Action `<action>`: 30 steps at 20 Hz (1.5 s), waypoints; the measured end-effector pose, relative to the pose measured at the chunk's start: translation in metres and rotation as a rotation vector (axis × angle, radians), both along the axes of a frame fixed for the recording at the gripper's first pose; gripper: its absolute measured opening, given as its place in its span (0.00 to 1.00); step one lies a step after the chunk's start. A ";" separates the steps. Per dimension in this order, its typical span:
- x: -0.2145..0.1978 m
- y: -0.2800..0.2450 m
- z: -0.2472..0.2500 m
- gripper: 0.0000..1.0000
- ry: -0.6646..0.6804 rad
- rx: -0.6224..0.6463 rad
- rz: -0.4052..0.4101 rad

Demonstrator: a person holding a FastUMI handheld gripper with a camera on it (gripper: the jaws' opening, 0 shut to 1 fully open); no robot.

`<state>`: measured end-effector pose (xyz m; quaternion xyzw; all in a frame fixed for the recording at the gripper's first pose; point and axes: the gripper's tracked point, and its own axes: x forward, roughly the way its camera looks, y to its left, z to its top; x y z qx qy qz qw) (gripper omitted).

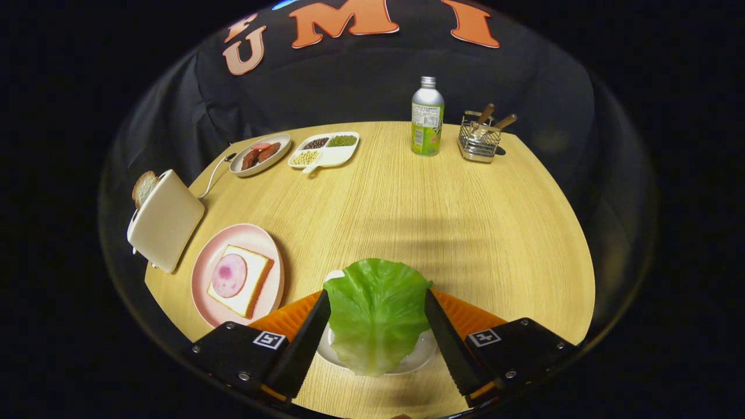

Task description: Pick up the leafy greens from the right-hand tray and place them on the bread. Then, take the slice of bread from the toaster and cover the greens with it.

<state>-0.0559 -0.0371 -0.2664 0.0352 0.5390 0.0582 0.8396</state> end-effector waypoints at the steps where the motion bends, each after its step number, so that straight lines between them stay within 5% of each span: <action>1: -0.003 0.001 -0.005 0.98 0.018 0.002 0.009; 11: -0.013 -0.006 -0.045 0.98 0.105 -0.062 0.021; 19: -0.014 -0.006 -0.048 0.85 0.092 -0.091 0.024; 21: -0.011 -0.009 -0.049 0.72 0.082 -0.093 0.016; 24: -0.008 -0.014 -0.049 0.30 0.076 -0.090 -0.025; 26: -0.007 -0.015 -0.049 0.13 0.077 -0.073 -0.050; 30: 0.001 -0.009 -0.034 0.02 0.034 -0.025 -0.074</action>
